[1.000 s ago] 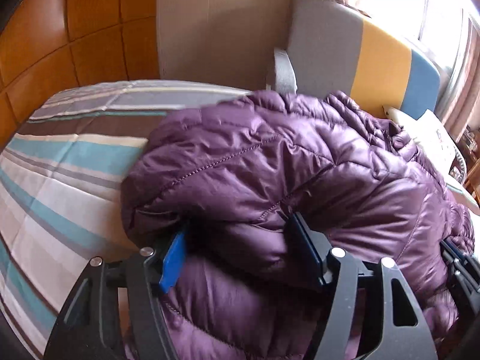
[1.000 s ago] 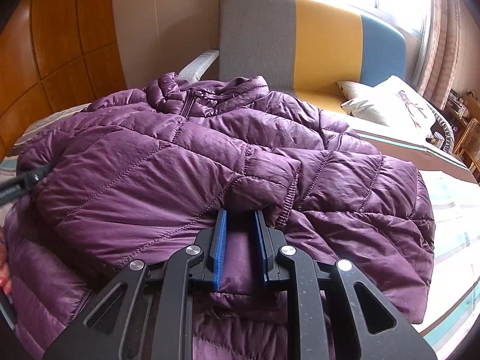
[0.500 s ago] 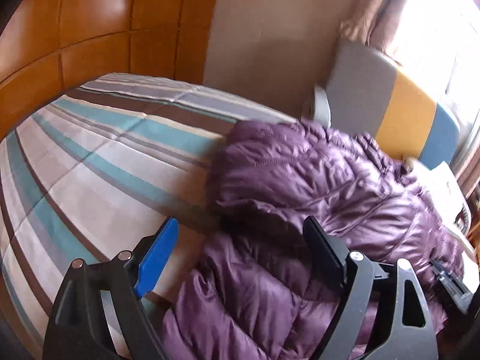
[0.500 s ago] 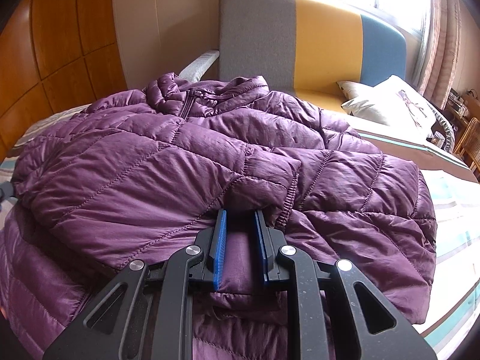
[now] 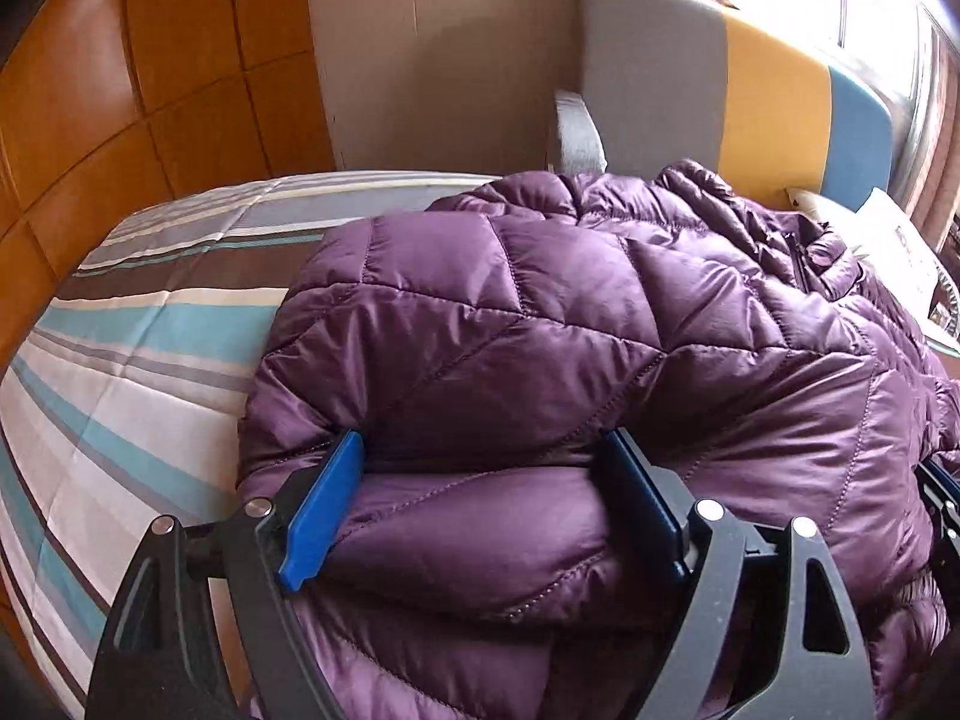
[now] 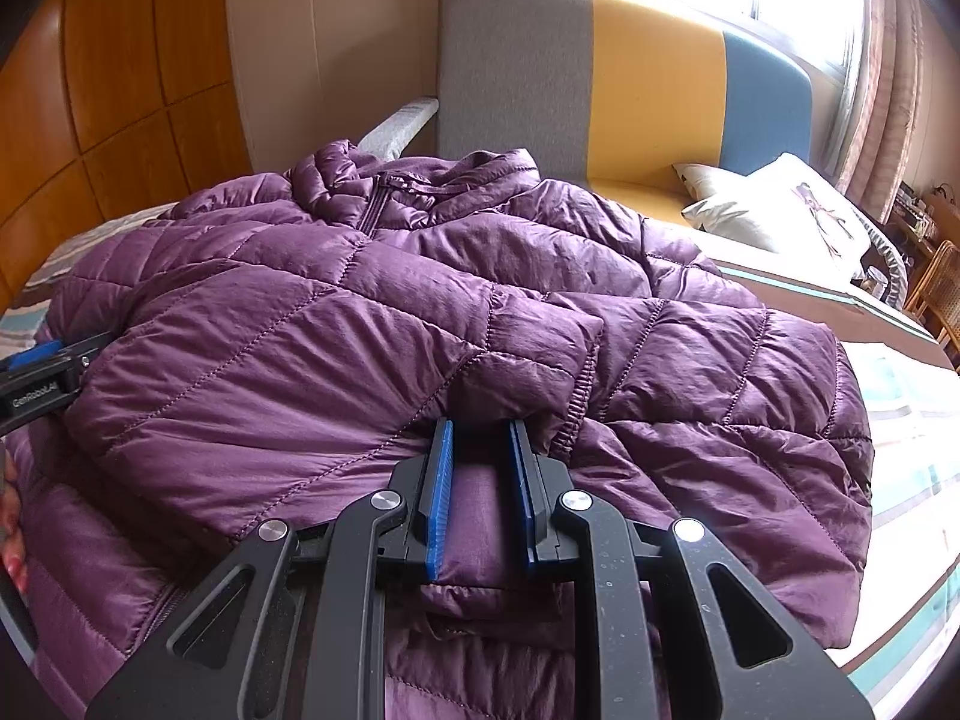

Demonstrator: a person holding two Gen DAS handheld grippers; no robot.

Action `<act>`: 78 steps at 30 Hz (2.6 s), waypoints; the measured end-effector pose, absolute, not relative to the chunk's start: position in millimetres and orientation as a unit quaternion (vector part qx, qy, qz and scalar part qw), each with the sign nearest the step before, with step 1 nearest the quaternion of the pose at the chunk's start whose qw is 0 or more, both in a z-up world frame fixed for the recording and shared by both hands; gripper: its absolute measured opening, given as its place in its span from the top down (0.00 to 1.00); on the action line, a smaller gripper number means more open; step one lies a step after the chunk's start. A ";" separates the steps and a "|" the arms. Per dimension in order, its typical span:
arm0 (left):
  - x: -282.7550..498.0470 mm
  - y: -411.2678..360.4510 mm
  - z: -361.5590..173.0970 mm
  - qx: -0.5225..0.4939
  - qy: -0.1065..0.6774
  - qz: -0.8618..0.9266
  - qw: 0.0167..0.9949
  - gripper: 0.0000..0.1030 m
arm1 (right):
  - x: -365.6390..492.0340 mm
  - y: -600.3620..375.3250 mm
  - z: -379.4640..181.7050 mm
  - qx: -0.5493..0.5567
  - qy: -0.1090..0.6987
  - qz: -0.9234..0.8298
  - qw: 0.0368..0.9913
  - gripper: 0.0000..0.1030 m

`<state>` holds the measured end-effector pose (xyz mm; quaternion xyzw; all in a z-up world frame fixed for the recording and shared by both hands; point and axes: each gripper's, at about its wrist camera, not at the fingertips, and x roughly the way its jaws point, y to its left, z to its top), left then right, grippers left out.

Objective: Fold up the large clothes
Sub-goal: 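Lay the hem over the collar with the right gripper and open it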

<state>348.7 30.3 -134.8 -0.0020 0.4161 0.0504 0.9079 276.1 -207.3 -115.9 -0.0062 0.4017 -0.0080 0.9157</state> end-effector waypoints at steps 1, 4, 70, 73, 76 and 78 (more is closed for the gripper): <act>348.1 29.8 -135.7 0.001 0.417 0.052 0.908 0.20 | 276.0 -207.3 -115.8 -0.007 0.402 -0.008 0.916 0.82; 344.9 29.1 -134.6 0.005 0.414 0.053 0.909 0.19 | 275.9 -207.3 -115.5 -0.009 0.401 -0.009 0.916 0.82; 78.4 116.5 -135.6 -0.007 0.417 -0.082 0.905 0.34 | 1.9 -303.3 -96.9 0.074 0.453 -0.008 0.889 0.53; 71.8 120.8 -136.3 -0.008 0.425 -0.095 0.900 0.38 | -11.8 -305.6 -104.3 0.079 0.468 0.003 0.880 0.53; 63.2 123.5 -138.4 -0.003 0.433 -0.105 0.895 0.38 | -22.3 -304.7 -110.7 0.083 0.480 0.012 0.873 0.53; 58.8 124.4 -139.1 0.001 0.437 -0.109 0.893 0.38 | -26.0 -303.2 -113.4 0.083 0.489 0.016 0.868 0.53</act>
